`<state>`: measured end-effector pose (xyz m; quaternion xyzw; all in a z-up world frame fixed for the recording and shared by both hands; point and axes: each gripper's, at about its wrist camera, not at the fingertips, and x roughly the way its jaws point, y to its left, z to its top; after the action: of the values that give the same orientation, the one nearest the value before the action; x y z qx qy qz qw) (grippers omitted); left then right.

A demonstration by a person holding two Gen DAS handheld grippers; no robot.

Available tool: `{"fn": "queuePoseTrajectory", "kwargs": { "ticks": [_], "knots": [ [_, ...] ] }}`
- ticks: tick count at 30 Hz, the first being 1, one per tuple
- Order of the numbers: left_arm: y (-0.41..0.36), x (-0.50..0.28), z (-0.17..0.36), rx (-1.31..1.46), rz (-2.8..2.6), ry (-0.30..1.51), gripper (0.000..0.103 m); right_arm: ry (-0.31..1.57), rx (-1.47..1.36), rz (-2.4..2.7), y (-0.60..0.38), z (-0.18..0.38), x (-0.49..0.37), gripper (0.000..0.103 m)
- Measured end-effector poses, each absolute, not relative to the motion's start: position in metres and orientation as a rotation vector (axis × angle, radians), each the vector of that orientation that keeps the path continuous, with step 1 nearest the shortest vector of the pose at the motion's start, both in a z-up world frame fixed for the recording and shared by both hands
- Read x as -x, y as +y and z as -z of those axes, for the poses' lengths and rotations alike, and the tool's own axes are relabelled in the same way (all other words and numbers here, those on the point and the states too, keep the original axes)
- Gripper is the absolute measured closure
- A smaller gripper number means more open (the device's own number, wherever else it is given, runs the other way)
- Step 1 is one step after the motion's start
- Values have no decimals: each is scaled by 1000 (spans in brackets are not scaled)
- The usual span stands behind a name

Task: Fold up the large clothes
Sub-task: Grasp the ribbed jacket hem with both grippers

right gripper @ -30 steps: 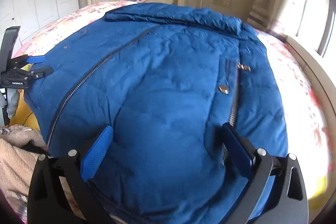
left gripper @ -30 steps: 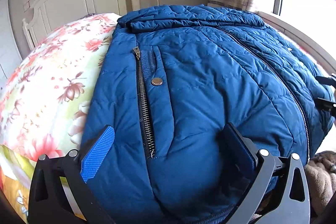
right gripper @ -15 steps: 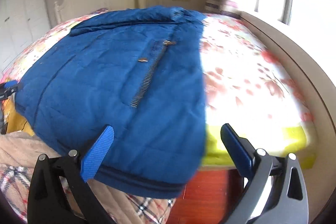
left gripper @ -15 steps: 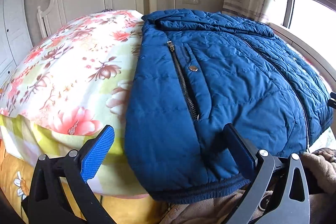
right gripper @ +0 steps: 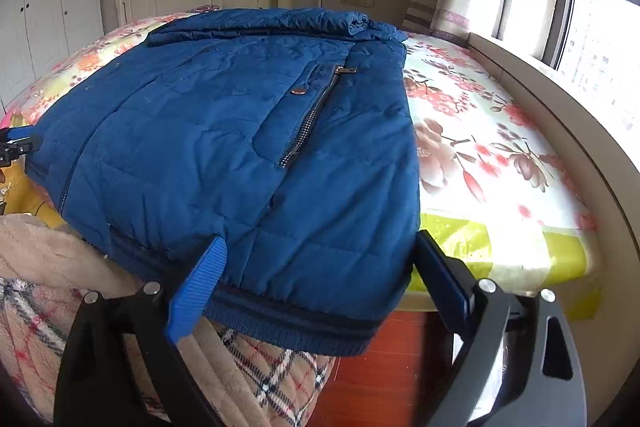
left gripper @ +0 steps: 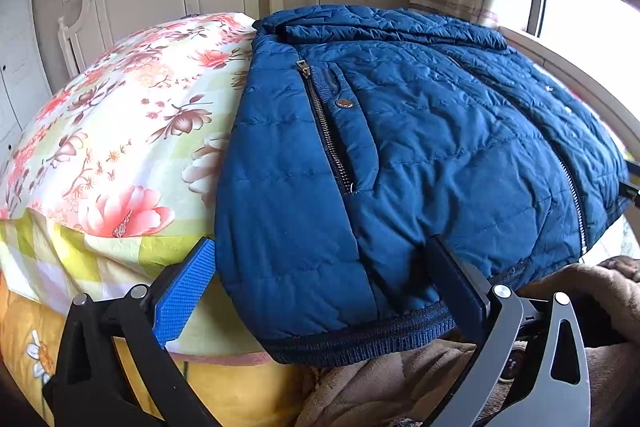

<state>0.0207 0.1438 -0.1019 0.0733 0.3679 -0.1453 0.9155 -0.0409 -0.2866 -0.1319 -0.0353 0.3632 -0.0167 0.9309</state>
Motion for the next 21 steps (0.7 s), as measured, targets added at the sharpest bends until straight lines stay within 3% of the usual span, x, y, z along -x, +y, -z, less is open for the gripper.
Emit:
{"fn": "queuePoseTrajectory", "kwargs": {
  "ticks": [3, 4, 5, 6, 8, 9, 11, 15, 18, 21],
  "knots": [
    [142, -16, 100, -162, 315, 741, 20, 727, 99, 21, -286, 129, 42, 41],
    [143, -11, 98, -165, 337, 730, 36, 715, 80, -5, -288, 126, 44, 60],
    [144, -7, 96, -164, 355, 722, 51, 710, 80, -11, -288, 126, 46, 64],
    [146, -4, 94, -162, 369, 717, 56, 703, 91, -14, -285, 125, 47, 67],
    [148, 2, 90, -161, 395, 698, 83, 680, 51, -42, -287, 122, 51, 83],
    [151, 4, 85, -134, 408, 688, 87, 666, 2, -63, -292, 117, 53, 88],
    [163, 8, 70, -43, 460, 663, 94, 636, -48, -105, -298, 107, 60, 91],
    [175, 16, 52, -28, 481, 635, 95, 618, -86, -152, -309, 97, 70, 92],
    [176, 9, 69, -55, 444, 702, 93, 658, -107, -135, -314, 110, 68, 90],
    [179, 3, 86, -29, 409, 767, 89, 680, -163, -133, -321, 118, 65, 71]
  ]
}}
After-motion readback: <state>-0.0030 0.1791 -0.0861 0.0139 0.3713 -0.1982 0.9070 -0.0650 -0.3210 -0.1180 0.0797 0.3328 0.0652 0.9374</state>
